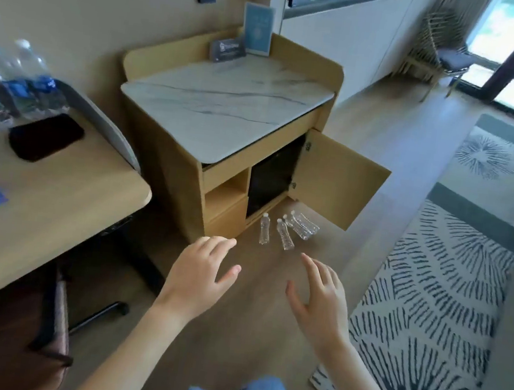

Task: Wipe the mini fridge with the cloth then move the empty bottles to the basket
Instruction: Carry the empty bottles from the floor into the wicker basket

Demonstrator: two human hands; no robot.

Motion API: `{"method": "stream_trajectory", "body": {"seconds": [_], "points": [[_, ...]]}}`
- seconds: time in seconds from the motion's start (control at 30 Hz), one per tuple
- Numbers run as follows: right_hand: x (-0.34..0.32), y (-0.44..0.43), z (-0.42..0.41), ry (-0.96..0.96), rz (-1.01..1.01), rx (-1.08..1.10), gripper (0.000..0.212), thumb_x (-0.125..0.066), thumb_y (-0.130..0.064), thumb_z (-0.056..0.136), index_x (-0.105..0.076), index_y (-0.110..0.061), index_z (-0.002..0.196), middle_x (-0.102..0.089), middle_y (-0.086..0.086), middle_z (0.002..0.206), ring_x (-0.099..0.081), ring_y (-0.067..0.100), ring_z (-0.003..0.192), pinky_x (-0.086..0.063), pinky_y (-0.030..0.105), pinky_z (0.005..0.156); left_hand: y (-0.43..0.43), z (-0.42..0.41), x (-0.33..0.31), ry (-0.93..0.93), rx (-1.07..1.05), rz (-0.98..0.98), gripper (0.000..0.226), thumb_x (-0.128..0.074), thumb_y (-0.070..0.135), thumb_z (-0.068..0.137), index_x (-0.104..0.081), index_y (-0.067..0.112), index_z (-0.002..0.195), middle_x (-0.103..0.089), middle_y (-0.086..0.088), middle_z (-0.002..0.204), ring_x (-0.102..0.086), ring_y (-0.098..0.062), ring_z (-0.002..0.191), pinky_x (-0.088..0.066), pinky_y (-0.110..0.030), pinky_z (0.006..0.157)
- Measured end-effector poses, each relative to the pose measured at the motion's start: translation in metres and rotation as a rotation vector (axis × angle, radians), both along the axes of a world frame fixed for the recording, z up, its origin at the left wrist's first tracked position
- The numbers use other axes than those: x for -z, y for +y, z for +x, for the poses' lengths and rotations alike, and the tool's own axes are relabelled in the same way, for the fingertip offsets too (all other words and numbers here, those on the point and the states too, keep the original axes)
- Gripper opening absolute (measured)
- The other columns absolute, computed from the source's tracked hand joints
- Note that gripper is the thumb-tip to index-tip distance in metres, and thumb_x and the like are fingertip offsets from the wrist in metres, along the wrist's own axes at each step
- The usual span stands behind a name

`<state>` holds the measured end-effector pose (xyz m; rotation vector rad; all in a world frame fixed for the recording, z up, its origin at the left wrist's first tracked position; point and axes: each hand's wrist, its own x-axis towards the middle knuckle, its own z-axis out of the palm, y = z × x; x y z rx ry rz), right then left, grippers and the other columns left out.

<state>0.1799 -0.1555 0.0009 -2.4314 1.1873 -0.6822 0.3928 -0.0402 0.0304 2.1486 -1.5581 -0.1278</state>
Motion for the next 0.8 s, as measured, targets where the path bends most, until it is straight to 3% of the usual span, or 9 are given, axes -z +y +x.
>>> {"method": "stream_trajectory", "body": {"seconds": [0.37,0.8], "points": [[0.009,-0.110,-0.151,0.100,0.067,0.096,0.054,-0.071,-0.029,0.088,-0.058,-0.008,0.135,-0.064,0.004,0.127,-0.059,0.026,0.118,-0.049,0.043,0.099,-0.139,-0.143,0.021,0.118,0.055,0.043,0.044,-0.063,0.033,0.094,-0.060,0.012,0.133,-0.062,0.001,0.130,-0.054,-0.020,0.122,-0.041,-0.031,0.104],[0.023,-0.253,-0.091,0.050,0.053,-0.058,0.053,-0.072,-0.025,0.086,-0.059,-0.008,0.135,-0.064,0.006,0.127,-0.059,0.029,0.118,-0.049,0.046,0.099,-0.249,-0.103,0.040,0.074,-0.024,0.095,0.043,-0.064,0.032,0.093,-0.062,0.009,0.129,-0.065,-0.002,0.123,-0.058,-0.022,0.116,-0.048,-0.036,0.099]]}}
